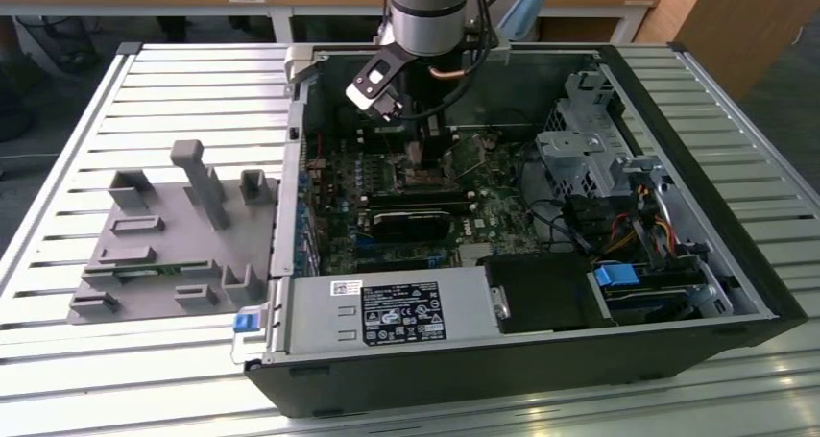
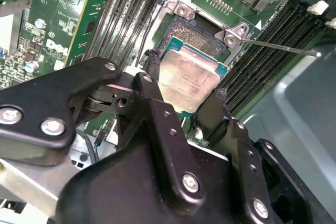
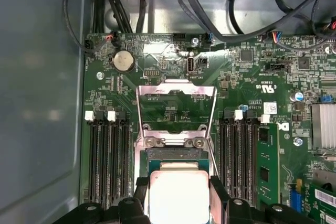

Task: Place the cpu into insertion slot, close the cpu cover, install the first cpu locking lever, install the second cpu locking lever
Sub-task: 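Place the cpu into insertion slot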

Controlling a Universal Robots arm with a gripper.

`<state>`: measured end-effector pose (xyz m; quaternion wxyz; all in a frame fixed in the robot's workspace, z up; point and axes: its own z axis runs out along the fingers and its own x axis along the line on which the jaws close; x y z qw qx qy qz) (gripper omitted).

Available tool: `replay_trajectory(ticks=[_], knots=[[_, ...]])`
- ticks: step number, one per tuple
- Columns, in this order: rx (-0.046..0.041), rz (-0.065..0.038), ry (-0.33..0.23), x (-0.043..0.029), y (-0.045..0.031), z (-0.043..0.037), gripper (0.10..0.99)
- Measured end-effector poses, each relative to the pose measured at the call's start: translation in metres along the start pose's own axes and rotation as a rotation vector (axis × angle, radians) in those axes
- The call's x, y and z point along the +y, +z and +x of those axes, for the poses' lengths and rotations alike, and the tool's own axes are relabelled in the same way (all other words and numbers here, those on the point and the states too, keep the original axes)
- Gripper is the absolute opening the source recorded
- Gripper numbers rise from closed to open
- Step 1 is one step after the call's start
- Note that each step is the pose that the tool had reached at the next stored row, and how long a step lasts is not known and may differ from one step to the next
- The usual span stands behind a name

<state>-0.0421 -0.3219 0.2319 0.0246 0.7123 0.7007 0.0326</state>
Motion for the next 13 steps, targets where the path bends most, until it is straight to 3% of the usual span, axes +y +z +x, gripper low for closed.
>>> replay_trajectory(ticks=[13], knots=[[0.0002,0.0,0.0,-0.0012,0.0115,0.0005,0.541]])
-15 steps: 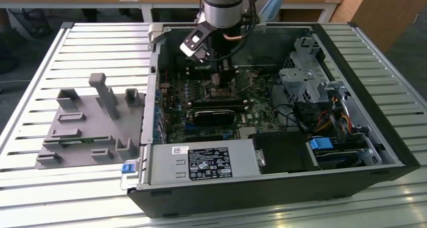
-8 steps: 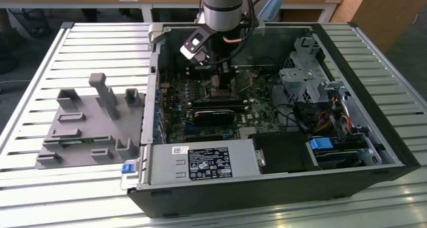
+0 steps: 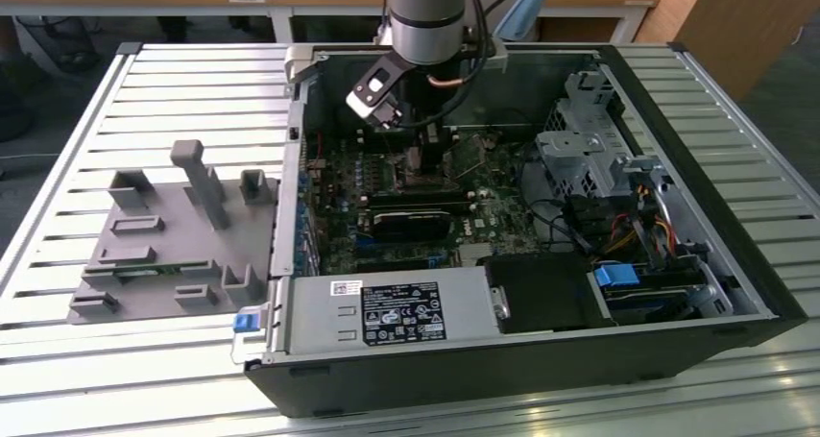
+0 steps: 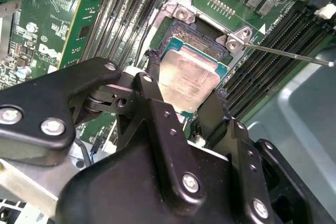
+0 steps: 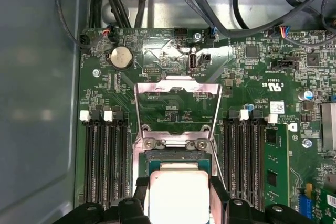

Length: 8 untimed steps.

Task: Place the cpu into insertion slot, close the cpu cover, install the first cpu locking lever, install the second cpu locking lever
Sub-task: 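Place the cpu into insertion slot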

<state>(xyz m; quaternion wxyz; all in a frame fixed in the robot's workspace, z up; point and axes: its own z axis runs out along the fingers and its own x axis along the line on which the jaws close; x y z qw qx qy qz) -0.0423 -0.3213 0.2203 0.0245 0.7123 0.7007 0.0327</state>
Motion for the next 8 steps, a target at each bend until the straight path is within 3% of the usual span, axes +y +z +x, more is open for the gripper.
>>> replay_trajectory(ticks=[8], knots=[[-0.0001,0.0,0.0,-0.0009,0.0087,0.0007,0.541]])
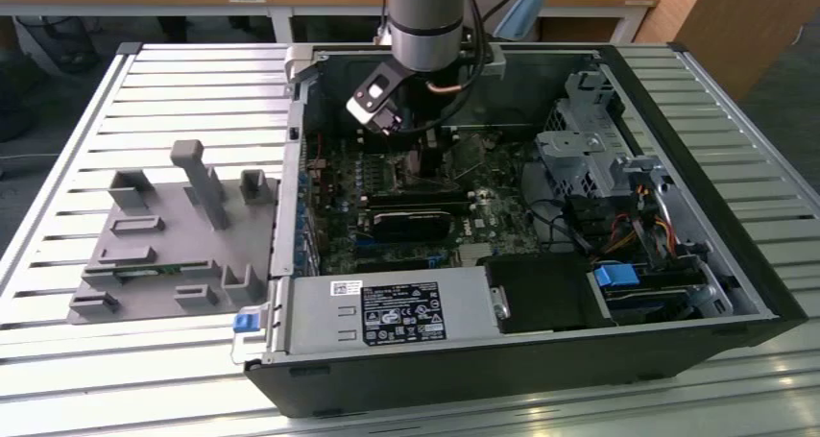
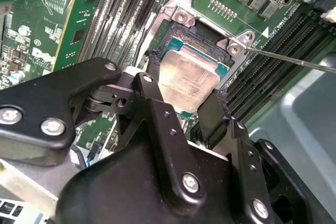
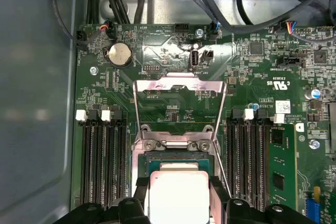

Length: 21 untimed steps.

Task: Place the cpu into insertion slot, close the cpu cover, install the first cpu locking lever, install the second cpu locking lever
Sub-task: 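Place the cpu into insertion slot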

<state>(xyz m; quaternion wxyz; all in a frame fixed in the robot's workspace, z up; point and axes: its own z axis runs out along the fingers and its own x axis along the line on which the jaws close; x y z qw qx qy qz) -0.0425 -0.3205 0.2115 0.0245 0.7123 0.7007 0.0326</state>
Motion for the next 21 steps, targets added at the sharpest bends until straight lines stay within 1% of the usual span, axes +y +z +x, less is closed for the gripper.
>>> replay_trajectory(ticks=[12,21], knots=[[-0.0003,0.0,0.003,-0.0018,0.0117,0.0004,0.541],[-0.0009,0.0,0.009,-0.0017,0.0153,0.0003,0.541]])
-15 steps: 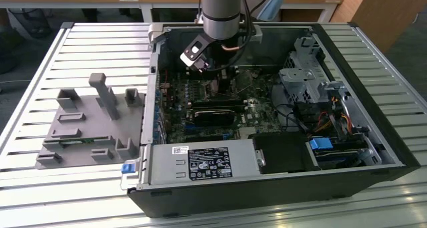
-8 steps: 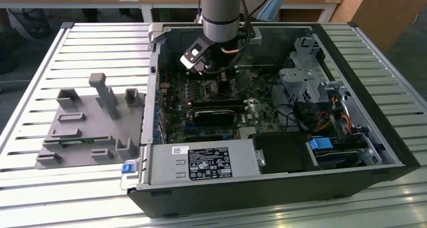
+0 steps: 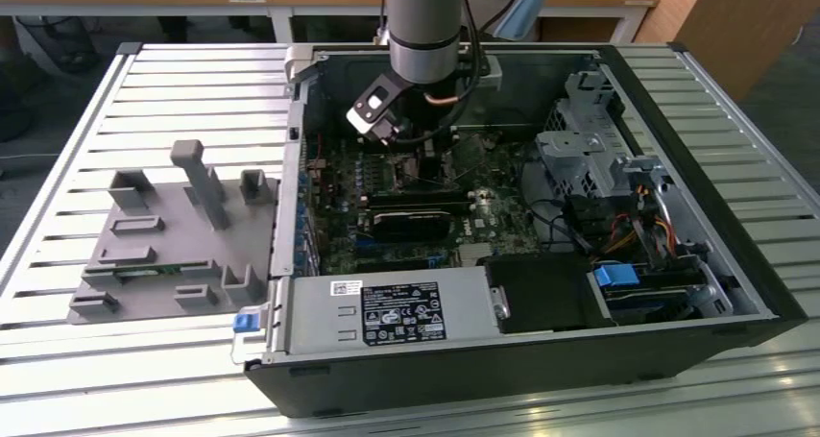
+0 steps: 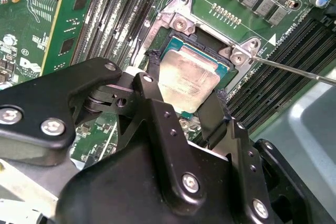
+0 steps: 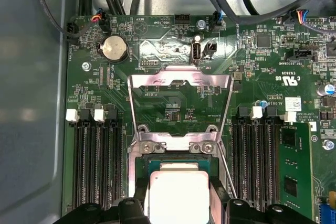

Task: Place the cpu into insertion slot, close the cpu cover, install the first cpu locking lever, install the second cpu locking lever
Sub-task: 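Place the cpu into insertion slot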

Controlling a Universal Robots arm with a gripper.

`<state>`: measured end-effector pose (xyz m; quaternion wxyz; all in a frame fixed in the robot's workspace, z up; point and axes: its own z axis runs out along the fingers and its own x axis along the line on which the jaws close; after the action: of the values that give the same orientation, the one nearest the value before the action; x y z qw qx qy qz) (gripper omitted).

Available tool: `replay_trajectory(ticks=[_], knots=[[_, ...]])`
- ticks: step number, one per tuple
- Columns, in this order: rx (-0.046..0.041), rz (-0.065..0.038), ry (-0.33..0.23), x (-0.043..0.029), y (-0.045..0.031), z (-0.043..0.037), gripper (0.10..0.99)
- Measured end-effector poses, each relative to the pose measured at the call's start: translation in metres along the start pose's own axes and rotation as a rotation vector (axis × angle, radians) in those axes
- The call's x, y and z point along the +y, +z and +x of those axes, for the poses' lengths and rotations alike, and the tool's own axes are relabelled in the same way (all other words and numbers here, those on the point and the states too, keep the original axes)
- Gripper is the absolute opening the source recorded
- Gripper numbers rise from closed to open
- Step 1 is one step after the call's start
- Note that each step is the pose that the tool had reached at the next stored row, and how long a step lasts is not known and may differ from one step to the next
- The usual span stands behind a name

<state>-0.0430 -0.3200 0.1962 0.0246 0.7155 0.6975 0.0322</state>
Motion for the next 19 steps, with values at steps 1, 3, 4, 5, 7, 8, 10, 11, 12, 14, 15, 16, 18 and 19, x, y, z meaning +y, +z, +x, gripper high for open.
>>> replay_trajectory(ticks=[1,3,4,5,7,8,10,11,12,14,15,16,18,19], knots=[[-0.0001,0.0,0.0,0.0,0.0003,0.0,0.541],[-0.0001,0.0,0.001,0.0,0.0009,0.0,0.541],[0.0,0.0,0.001,0.0,0.0014,0.0,0.541],[0.0,0.0,0.001,0.0,0.002,0.0,0.541],[-0.0001,0.0,0.002,-0.0001,0.0031,0.0,0.541],[-0.0001,0.0,0.002,-0.0001,0.0035,0.0,0.541],[-0.0003,0.0,0.002,-0.0002,0.0036,-0.0001,0.541],[-0.0004,0.0,0.002,-0.0002,0.0036,0.0,0.541],[-0.0003,0.0,0.002,-0.0001,0.0037,0.0,0.541],[-0.0002,0.0,0.002,-0.0002,0.0037,0.0,0.541],[-0.0002,0.0,0.002,-0.0002,0.0037,0.0,0.541],[-0.0002,0.0,0.002,-0.0002,0.0038,0.0,0.541],[-0.0002,0.0,0.002,-0.0002,0.0038,0.0,0.541],[-0.0002,0.0,0.002,-0.0002,0.0038,0.0,0.541]])
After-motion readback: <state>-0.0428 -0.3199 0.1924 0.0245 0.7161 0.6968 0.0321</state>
